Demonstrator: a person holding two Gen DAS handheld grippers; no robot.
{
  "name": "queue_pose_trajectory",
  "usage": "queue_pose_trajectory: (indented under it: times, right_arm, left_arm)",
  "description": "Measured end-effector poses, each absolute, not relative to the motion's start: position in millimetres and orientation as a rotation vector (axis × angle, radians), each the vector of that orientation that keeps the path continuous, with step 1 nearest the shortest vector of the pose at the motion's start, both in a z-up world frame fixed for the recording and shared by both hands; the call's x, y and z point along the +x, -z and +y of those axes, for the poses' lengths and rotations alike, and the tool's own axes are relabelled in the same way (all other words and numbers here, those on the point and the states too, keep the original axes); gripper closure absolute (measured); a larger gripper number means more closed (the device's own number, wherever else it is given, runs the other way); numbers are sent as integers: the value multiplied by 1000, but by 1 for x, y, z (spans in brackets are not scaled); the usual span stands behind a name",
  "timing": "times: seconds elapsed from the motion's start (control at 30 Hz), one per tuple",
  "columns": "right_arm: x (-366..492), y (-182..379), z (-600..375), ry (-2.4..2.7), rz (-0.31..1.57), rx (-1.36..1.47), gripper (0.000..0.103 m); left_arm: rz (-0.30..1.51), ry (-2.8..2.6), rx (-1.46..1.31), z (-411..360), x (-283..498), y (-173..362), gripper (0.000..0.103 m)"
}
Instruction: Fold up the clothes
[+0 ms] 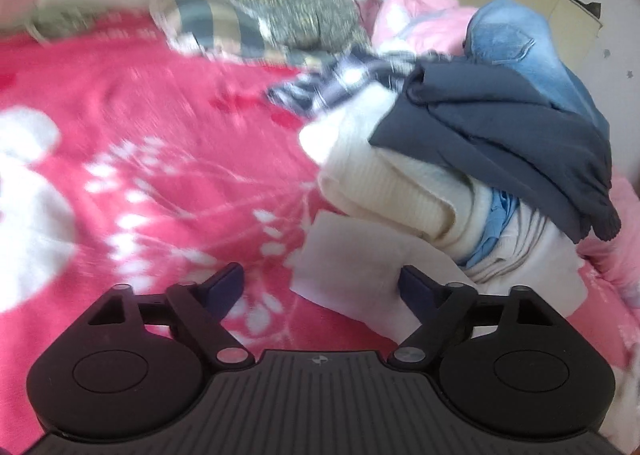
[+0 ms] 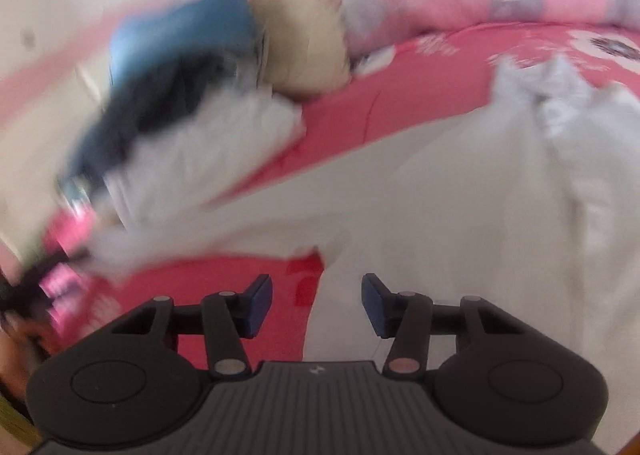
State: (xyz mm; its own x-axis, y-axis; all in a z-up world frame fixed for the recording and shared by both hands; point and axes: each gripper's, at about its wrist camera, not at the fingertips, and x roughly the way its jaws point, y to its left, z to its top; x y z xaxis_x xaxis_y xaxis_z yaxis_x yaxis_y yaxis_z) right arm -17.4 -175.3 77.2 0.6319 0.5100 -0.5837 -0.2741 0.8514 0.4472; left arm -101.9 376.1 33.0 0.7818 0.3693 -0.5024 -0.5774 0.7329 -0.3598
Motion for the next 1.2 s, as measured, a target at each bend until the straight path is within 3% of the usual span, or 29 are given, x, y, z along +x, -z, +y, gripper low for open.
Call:
queue_pose_trajectory:
  times: [0.07, 0.27, 0.4, 0.53, 0.73, 0.97, 1.2]
  right_arm:
    - [-31, -87, -205, -448, 730, 418, 48]
    - [-96, -85, -377, -148, 610, 764, 42]
    - [-184, -74, -476, 133, 556, 893, 42]
    - [-288, -104, -527, 222, 432, 913, 42]
    - [-421, -188, -556, 284, 258, 807, 42]
    - [-527, -310, -554, 263, 69, 609, 42]
    - [-546, -354, -544, 209, -58, 475, 37]
  left_arm:
    - [351, -590, -457, 361, -118, -45, 5]
    - [204, -507, -254, 276, -147, -96, 4]
    - [186, -236, -187, 199, -145, -136, 3]
    - [186, 31, -201, 126, -145, -172, 2]
    - [185, 317, -200, 36, -172, -205, 2]
    - [135, 490, -159, -12, -222, -236, 1]
    - [164, 567, -35, -50, -233, -260, 0]
